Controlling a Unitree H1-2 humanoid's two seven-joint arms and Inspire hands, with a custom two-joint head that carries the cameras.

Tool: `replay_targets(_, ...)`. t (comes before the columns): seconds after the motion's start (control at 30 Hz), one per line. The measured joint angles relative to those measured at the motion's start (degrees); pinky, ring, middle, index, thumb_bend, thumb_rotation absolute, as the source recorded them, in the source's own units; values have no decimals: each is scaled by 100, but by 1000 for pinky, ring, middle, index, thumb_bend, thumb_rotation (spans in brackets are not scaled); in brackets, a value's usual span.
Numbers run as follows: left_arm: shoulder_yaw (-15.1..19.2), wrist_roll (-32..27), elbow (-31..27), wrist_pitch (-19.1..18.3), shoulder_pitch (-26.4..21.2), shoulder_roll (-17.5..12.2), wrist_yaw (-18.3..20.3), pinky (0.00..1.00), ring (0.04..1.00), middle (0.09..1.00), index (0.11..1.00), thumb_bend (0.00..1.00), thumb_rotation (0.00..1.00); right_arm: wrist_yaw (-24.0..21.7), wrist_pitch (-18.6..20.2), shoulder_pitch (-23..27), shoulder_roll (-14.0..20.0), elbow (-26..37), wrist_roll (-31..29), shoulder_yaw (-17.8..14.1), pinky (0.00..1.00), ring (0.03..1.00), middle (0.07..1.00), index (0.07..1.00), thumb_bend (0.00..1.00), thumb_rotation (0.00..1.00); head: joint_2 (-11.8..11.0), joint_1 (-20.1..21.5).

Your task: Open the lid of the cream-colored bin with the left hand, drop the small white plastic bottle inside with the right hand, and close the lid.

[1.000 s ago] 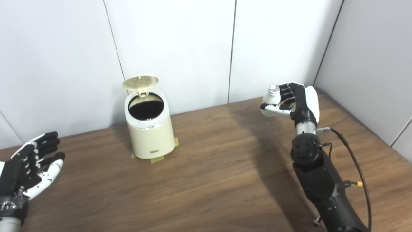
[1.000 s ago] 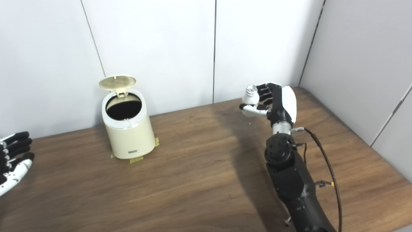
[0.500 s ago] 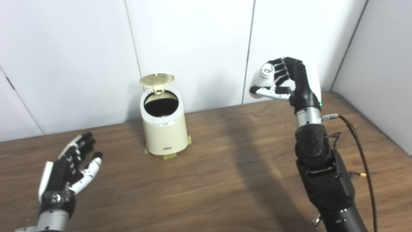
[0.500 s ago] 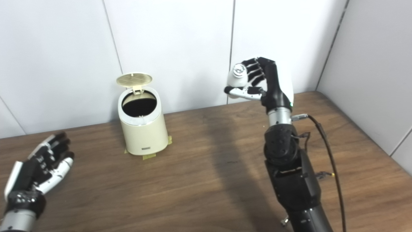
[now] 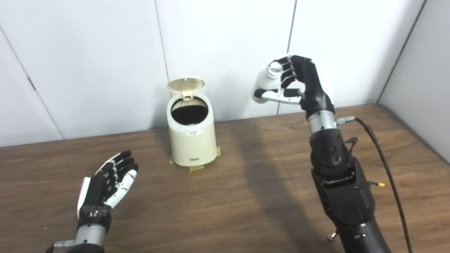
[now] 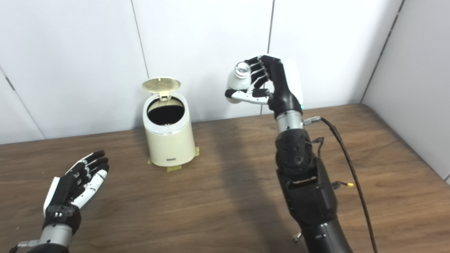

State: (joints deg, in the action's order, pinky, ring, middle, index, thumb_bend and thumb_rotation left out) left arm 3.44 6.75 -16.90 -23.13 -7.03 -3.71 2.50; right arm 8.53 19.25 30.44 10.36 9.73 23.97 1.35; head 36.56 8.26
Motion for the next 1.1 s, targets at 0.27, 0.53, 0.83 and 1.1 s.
replay_targets(0.27,-109,10,-1,158,77,120,-70,811,820,810,834,491,395,5,-228,328,-326,-389,41,289,356,447,449,512,523,7,-9,-202)
replay_targets(0.53,-164,32,-16,151,54,234,-212,835,827,810,825,472,392,11,-669,362,-708,-805,-28,535,345,433,453,500,526,2,-44,-360)
replay_targets(0.83,-260,60,24,179,44,484,-424,841,822,802,815,466,389,141,-974,559,-888,-1349,67,605,376,463,473,494,526,3,-79,-509)
replay_targets(1.1,-491,98,-28,174,47,361,-387,819,829,804,817,462,371,164,-1017,679,-959,-1689,82,644,384,473,489,485,526,1,-132,-642)
